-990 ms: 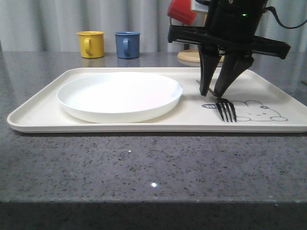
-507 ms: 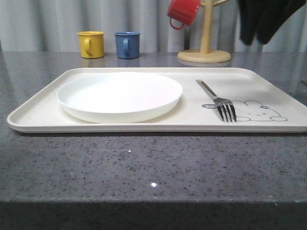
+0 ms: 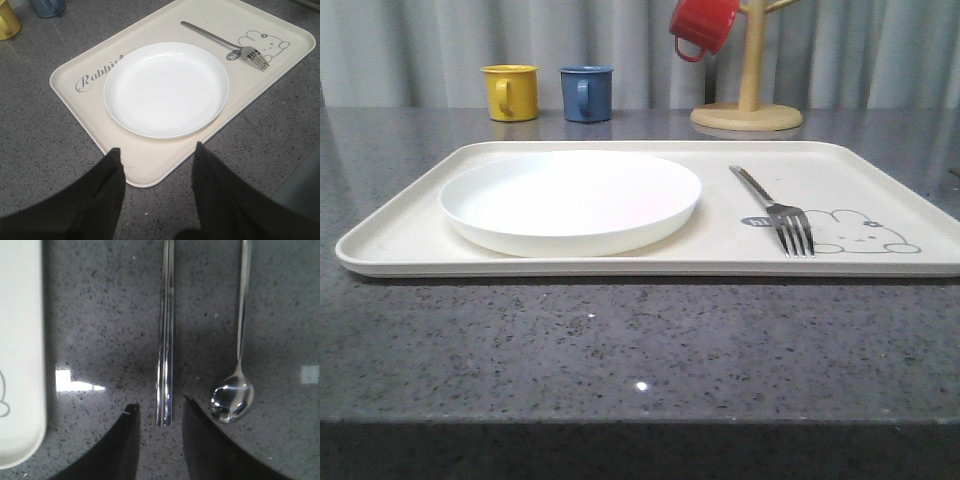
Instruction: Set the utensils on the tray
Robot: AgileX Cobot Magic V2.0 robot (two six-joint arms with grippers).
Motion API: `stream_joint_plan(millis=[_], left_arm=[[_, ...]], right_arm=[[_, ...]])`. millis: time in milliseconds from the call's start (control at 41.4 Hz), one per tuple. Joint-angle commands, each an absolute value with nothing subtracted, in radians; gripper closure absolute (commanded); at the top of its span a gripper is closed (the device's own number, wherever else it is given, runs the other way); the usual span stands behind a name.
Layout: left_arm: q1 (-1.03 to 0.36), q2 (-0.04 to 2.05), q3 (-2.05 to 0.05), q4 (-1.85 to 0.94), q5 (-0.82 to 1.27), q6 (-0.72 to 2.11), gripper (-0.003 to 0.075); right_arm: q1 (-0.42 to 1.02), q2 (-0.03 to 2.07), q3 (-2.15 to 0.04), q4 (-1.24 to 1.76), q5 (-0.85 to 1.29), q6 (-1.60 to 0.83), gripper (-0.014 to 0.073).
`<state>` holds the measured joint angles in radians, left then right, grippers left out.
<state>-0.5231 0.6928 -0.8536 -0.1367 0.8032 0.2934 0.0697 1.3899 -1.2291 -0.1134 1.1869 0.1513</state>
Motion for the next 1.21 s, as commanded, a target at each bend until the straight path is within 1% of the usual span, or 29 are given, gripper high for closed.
stream_joint_plan(millis=[0,121,652,1014,1087,1184], left_arm=[[-0.526,0.695,-0.878,-0.148,0.731,0.287,0.0419],[-0.526,0.695,-0.878,-0.148,0.731,0.287,0.0419],[-0.526,0.695,-0.878,-0.148,0.731,0.287,0.0419],[-0.526,0.695,-0.878,-0.148,0.731,0.287,0.0419],[-0.526,0.695,-0.878,-0.148,0.731,0.287,0.0419],[-0.526,0.695,-0.878,-0.148,0.731,0.287,0.0419]], right_arm=[[-0.021,1.369,-1.222,-0.007,1.141,0.028,0.0347],[-0.082,1.406,-1.22,0.06,1.14,-0.026,0.0347],[-0.085,1.523,-1.22,0.069,0.964,-0.028,0.0347],[-0.085,1.57,-1.22,0.069,0.971,-0.028,0.0347],[-0.085,1.57,-1.22,0.069,0.98,-0.028,0.037],[-0.085,1.57,-1.22,0.069,0.98,-0.028,0.0449]])
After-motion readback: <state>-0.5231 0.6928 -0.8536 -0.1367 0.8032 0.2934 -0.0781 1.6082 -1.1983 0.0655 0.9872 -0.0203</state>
